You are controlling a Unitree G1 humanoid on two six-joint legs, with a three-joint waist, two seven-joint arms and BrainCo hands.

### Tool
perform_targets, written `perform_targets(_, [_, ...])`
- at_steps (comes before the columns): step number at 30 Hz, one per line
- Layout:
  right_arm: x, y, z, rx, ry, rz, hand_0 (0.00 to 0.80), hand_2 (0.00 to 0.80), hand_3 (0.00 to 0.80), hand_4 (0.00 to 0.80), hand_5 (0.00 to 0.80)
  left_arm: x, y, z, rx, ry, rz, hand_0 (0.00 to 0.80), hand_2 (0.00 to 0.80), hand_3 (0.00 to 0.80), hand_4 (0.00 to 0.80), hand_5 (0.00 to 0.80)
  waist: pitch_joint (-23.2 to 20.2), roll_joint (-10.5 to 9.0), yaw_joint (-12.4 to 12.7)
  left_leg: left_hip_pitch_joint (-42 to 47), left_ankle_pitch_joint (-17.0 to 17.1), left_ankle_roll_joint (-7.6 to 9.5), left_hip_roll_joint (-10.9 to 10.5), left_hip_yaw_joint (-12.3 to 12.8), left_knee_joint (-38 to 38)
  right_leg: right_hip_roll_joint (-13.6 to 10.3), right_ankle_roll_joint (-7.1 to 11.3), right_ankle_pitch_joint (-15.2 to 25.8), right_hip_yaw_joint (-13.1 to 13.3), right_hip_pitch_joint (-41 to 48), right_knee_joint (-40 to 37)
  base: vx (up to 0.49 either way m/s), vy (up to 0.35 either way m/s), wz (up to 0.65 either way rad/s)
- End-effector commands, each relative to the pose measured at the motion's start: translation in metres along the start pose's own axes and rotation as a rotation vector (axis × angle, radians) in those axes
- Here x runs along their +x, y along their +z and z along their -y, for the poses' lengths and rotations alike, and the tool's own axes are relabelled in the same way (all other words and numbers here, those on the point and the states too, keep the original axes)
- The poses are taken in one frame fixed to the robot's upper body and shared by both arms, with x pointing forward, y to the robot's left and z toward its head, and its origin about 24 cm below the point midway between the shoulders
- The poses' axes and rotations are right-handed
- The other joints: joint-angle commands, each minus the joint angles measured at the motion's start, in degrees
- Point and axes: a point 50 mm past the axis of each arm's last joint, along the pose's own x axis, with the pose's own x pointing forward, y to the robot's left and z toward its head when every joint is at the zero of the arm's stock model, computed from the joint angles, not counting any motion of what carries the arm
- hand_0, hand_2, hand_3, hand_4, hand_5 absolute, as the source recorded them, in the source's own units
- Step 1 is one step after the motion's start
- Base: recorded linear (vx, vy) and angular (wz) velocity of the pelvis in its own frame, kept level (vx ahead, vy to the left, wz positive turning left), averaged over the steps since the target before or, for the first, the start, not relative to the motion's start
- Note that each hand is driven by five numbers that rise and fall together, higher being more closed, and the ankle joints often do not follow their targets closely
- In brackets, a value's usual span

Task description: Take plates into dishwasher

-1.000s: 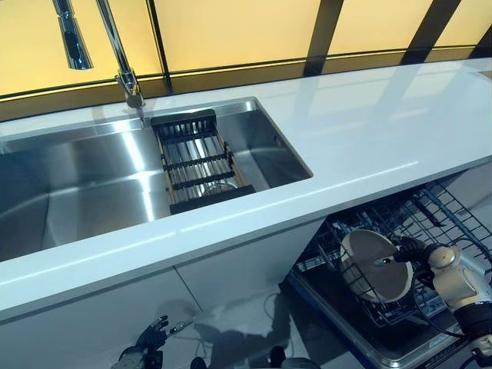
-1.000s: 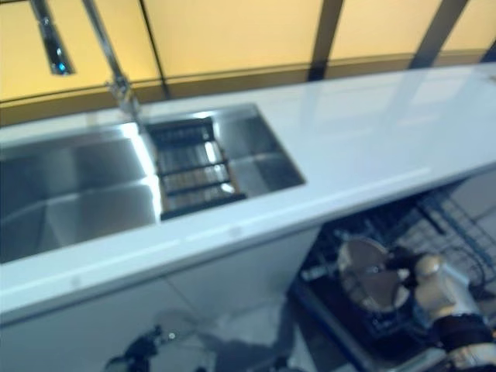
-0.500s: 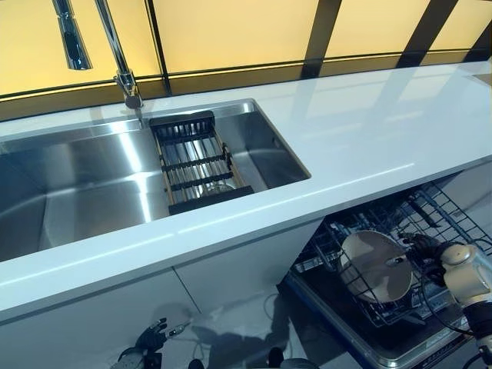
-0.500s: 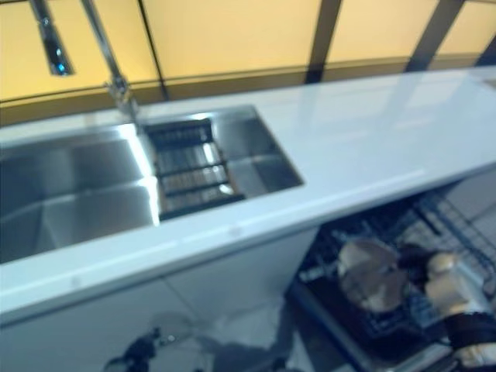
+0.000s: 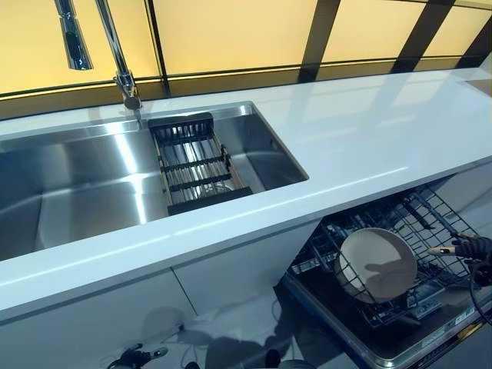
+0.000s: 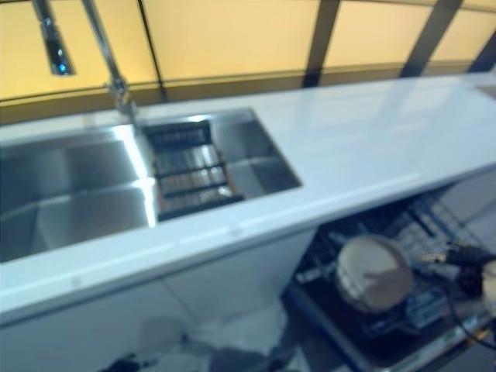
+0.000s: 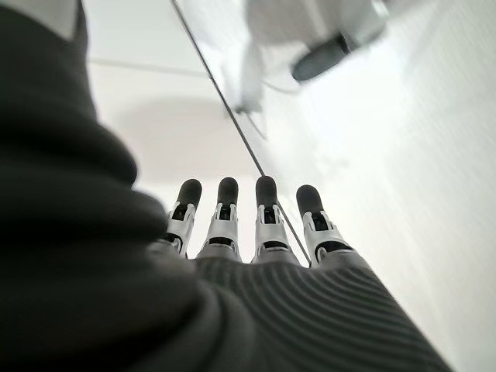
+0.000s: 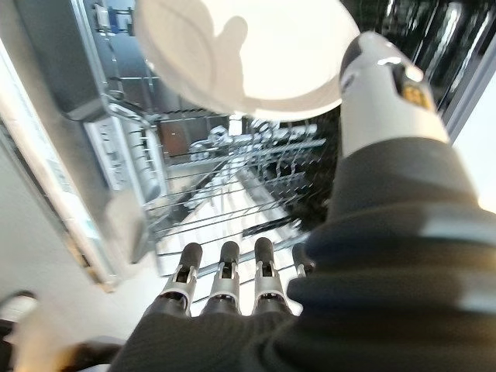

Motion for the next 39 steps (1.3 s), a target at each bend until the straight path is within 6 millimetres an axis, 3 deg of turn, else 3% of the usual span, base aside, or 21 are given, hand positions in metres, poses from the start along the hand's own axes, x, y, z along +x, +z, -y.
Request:
perform_targets(1, [-0.009,-0.002,0.030,0.092,-0.093,0.003,0.000,0.000,0.000,0.000,0.000,0.003,0.009,-0.033,0.014,0.146,-0.018,0.000,0.000,0.000,0.000,0.000,0.89,-2.68,-0.34,1.69,-11.04,3.79,1.59,0.80,9.98,-4.51,5.69,1.30,-0.54,-5.14,6.89,-0.004,0.093,-0.03])
perform_targets(4, [-0.008,-0.031,0.030,0.177,-0.099,-0.072,0.000,0.000,0.000,0.000,0.000,0.003,0.014,-0.044,0.053,0.171,-0.009,0.000,0.000,0.000,0.000,0.000,1.10,-3.73,-1.07,0.93,-13.08,4.40,0.03,1.04,12.61,-6.40,7.56,7.24,0.82,-6.11,3.23,0.003,0.060,-0.09])
perform_targets(6, [-0.009,-0.056,0.030,0.233,-0.108,-0.107,0.000,0.000,0.000,0.000,0.000,0.003,0.018,-0.049,0.090,0.177,-0.012,0.000,0.000,0.000,0.000,0.000,1.61,-3.37,-1.57,1.23,-12.45,3.23,-0.48,1.20,11.78,-7.81,8.78,13.37,-0.59,-8.92,0.00,-0.136,0.077,-0.26])
perform_targets(7, [-0.006,-0.064,0.025,0.257,-0.102,-0.113,0.000,0.000,0.000,0.000,0.000,0.002,0.017,-0.052,0.080,0.192,-0.024,0.000,0.000,0.000,0.000,0.000,2.16,-2.72,-1.08,1.09,-11.56,3.06,-0.39,2.65,10.93,-7.97,8.41,13.22,-3.36,-10.59,3.33,-0.320,0.140,-0.43])
perform_targets(8, [-0.004,-0.067,0.019,0.284,-0.086,-0.110,0.000,0.000,0.000,0.000,0.000,0.002,0.014,-0.055,0.056,0.205,-0.040,0.000,0.000,0.000,0.000,0.000,2.13,-1.97,-0.91,0.92,-10.36,3.16,-0.31,3.52,9.70,-7.16,8.09,12.36,-4.31,-11.41,5.57,-0.349,0.137,-0.60])
perform_targets(11, [0.000,-0.071,0.008,0.407,-0.055,-0.095,0.000,0.000,0.000,0.000,0.000,0.001,0.006,-0.058,0.008,0.213,-0.070,0.000,0.000,0.000,0.000,0.000,1.69,-0.30,-0.47,-0.16,-7.91,3.88,-0.37,3.29,7.55,-6.28,6.79,10.74,-3.31,-11.35,11.34,-0.260,0.075,-0.96])
perform_targets(13, [0.008,-0.071,-0.012,0.668,-0.059,-0.029,0.000,0.000,0.000,0.000,0.000,0.000,0.000,-0.061,-0.053,0.206,-0.099,0.000,0.000,0.000,0.000,0.000,0.55,1.23,0.99,-2.25,-6.91,4.74,0.04,3.10,7.14,-6.66,5.37,7.99,-3.28,-8.97,16.12,-0.303,-0.045,-0.52])
perform_targets(15, [0.017,-0.083,-0.027,0.930,-0.198,-0.035,0.000,0.000,0.000,0.000,0.000,0.000,-0.006,-0.061,-0.083,0.210,-0.118,0.000,0.000,0.000,0.000,0.000,-1.14,1.67,2.31,-4.90,-7.90,5.49,-0.12,1.51,9.20,-7.85,4.76,7.80,-1.26,-5.68,18.63,-0.241,-0.170,-0.68])
perform_targets(16, [0.018,-0.086,-0.032,0.960,-0.192,-0.044,0.000,0.000,0.000,0.000,0.000,0.000,-0.006,-0.060,-0.083,0.210,-0.118,0.000,0.000,0.000,0.000,0.000,-1.31,1.65,2.48,-5.29,-8.18,5.61,-0.11,1.25,9.72,-8.22,4.76,8.01,-1.01,-5.21,18.76,-0.209,-0.215,-0.38])
perform_targets(18, [0.026,-0.098,-0.067,1.221,-0.135,-0.113,0.000,0.000,0.000,0.000,0.000,0.001,0.001,-0.061,-0.093,0.214,-0.096,0.000,0.000,0.000,0.000,0.000,-1.68,1.51,3.51,-7.57,-9.47,6.16,0.62,0.59,12.87,-10.98,4.72,8.69,-0.47,-2.82,18.61,-0.217,-0.239,-0.17])
perform_targets(20, [0.033,-0.101,-0.093,1.292,-0.103,-0.151,0.000,0.000,0.000,0.000,0.000,0.002,0.018,-0.066,-0.097,0.225,-0.053,0.000,0.000,0.000,0.000,0.000,-0.73,1.02,4.35,-10.16,-12.59,5.98,3.03,0.09,17.84,-12.38,5.53,6.42,-1.23,-2.87,18.98,-0.347,-0.409,-0.19])
perform_targets(21, [0.036,-0.100,-0.109,1.279,-0.054,-0.184,0.000,0.000,0.000,0.000,0.000,0.002,0.030,-0.072,-0.104,0.245,-0.021,0.000,0.000,0.000,0.000,0.000,0.15,0.39,5.62,-12.86,-12.87,5.46,5.19,0.38,21.67,-11.99,5.54,2.66,-3.74,-1.87,18.36,-0.446,-0.472,-0.10])
perform_targets(23, [0.038,-0.099,-0.119,1.236,-0.025,-0.218,0.000,0.000,0.000,0.000,0.000,0.001,0.044,-0.075,-0.114,0.262,0.010,0.000,0.000,0.000,0.000,0.000,0.56,-0.07,6.53,-16.26,-12.21,4.17,7.44,-0.07,24.58,-10.38,4.91,-1.69,-5.85,-0.32,17.26,-0.361,-0.345,-0.13])
perform_targets(25, [0.038,-0.105,-0.125,1.231,0.015,-0.255,0.000,0.000,0.000,0.000,0.000,0.001,0.058,-0.074,-0.115,0.260,0.057,0.000,0.000,0.000,0.000,0.000,0.97,-0.24,7.04,-17.79,-9.72,2.35,9.23,-0.66,23.88,-7.97,4.44,-5.32,-6.25,0.92,15.99,-0.367,-0.300,-0.07])
perform_targets(30, [0.033,-0.132,-0.119,1.208,-0.025,-0.401,0.000,0.000,0.000,0.000,0.000,0.001,0.073,-0.064,-0.099,0.230,0.102,0.000,0.000,0.000,0.000,0.000,1.25,-0.29,7.54,-20.24,-3.88,0.08,10.97,-1.27,20.23,-4.40,3.70,-11.59,-7.28,4.11,14.09,-0.257,-0.178,0.08])
perform_targets(35, [0.027,-0.150,-0.106,1.086,-0.110,-0.506,0.000,0.000,0.000,0.000,0.000,0.003,0.063,-0.051,-0.088,0.200,0.048,0.000,0.000,0.000,0.000,0.000,1.73,1.48,8.85,-20.49,-0.55,-0.85,10.48,-3.11,16.82,-3.13,1.67,-17.38,-9.30,3.76,20.06,-0.199,-0.128,0.14])
perform_targets(38, [0.026,-0.151,-0.100,1.062,-0.136,-0.523,0.000,0.000,0.000,0.000,0.000,0.004,0.048,-0.053,-0.075,0.205,-0.005,0.000,0.000,0.000,0.000,0.000,2.51,2.97,9.99,-21.16,2.56,-1.17,11.19,-4.36,15.20,-2.04,-0.47,-19.94,-10.47,2.30,24.43,-0.202,-0.198,0.17])
perform_targets(39, [0.025,-0.153,-0.096,1.010,-0.147,-0.529,0.000,0.000,0.000,0.000,0.000,0.004,0.035,-0.054,-0.078,0.208,-0.047,0.000,0.000,0.000,0.000,0.000,2.91,3.58,10.73,-21.23,4.61,-2.13,11.37,-5.67,13.49,-1.12,-1.39,-21.01,-10.63,2.00,25.52,-0.171,-0.196,0.16])
